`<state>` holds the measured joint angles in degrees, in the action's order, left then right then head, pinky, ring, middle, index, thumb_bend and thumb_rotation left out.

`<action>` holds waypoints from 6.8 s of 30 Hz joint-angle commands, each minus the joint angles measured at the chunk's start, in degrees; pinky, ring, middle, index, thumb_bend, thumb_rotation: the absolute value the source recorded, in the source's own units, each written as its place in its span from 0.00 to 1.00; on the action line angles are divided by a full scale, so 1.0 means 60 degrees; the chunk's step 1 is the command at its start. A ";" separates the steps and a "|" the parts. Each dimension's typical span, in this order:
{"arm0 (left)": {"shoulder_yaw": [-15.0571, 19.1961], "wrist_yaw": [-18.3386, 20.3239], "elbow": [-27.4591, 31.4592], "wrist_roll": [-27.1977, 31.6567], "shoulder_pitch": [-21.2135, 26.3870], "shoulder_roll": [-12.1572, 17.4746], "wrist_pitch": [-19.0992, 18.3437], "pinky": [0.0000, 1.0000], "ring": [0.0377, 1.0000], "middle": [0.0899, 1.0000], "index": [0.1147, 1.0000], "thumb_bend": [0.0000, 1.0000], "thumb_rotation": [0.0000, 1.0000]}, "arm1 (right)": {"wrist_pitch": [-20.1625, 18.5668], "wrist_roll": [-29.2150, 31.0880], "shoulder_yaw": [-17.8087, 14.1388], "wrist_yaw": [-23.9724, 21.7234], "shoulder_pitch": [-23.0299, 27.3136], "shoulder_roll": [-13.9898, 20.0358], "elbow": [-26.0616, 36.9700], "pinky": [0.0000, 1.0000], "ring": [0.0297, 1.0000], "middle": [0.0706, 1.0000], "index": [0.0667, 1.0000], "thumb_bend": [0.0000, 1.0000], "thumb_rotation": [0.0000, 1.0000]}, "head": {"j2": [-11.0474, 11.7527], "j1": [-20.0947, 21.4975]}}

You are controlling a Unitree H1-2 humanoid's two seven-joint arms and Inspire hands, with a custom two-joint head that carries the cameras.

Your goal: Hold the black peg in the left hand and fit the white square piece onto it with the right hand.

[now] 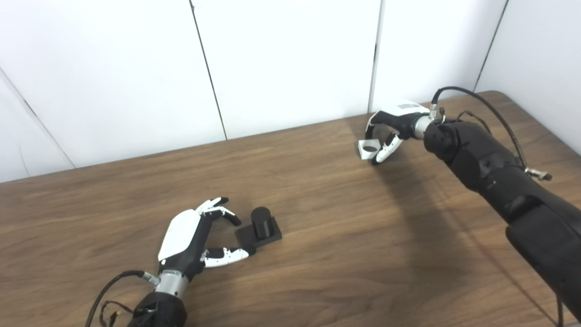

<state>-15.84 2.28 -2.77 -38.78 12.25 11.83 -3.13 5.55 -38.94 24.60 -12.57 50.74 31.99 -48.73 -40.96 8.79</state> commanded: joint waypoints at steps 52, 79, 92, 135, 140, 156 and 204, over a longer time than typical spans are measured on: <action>-0.0199 0.0143 0.0187 -0.0005 0.0143 -0.0095 -0.0169 0.84 0.91 0.88 0.50 0.88 0.26 | 0.0287 0.0651 -0.1261 0.0562 -0.0425 0.0218 0.2432 0.84 0.83 0.78 0.45 0.52 0.13 | -0.0165 -0.0040; -0.0232 0.0077 0.0006 0.0027 0.0137 -0.0131 -0.0101 0.83 0.91 0.87 0.48 0.87 0.24 | 0.0461 0.0652 -0.1326 0.0701 -0.0383 0.0182 0.2264 0.82 0.83 0.77 0.45 0.52 0.13 | -0.0286 -0.0070; -0.0197 0.0062 -0.0004 0.0108 0.0138 -0.0124 -0.0166 0.86 0.92 0.87 0.42 0.52 0.08 | 0.0533 0.0669 -0.1313 0.0695 -0.0369 0.0175 0.2220 0.82 0.83 0.78 0.45 0.52 0.13 | -0.0303 -0.0068; -0.0578 -0.0233 -0.0240 -0.0120 0.0358 -0.0427 -0.0450 0.89 0.92 0.87 0.42 0.52 0.08 | 0.0065 0.3389 -0.1608 -0.2514 -0.1360 -0.0909 0.8686 0.69 0.81 0.76 0.44 0.52 0.14 | -0.0415 -0.1280; -0.0616 -0.0204 -0.0212 -0.0119 0.0370 -0.0428 -0.0492 0.89 0.93 0.87 0.42 0.52 0.08 | -0.0437 0.3534 -0.1562 -0.2980 -0.1535 -0.0993 0.9314 0.70 0.82 0.77 0.44 0.52 0.14 | -0.0442 -0.1295; -0.0649 -0.0209 -0.0194 -0.0066 0.0378 -0.0433 -0.0549 0.89 0.93 0.87 0.42 0.52 0.08 | -0.0917 0.3457 -0.1108 -0.3676 -0.2004 -0.1193 0.9837 0.71 0.81 0.76 0.44 0.52 0.14 | -0.0521 -0.1358; -0.0706 -0.0231 -0.0093 -0.0119 0.0334 -0.0549 -0.0794 0.90 0.93 0.87 0.42 0.52 0.08 | 0.0036 0.2572 -0.0129 -0.4437 -0.0227 -0.1398 0.7913 0.76 0.83 0.78 0.44 0.52 0.14 | -0.0628 -0.1532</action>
<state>-19.13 -0.02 -3.29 -38.01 13.94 8.50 -6.93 3.81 -23.40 24.42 -39.62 45.85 23.19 -2.11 -44.65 -0.35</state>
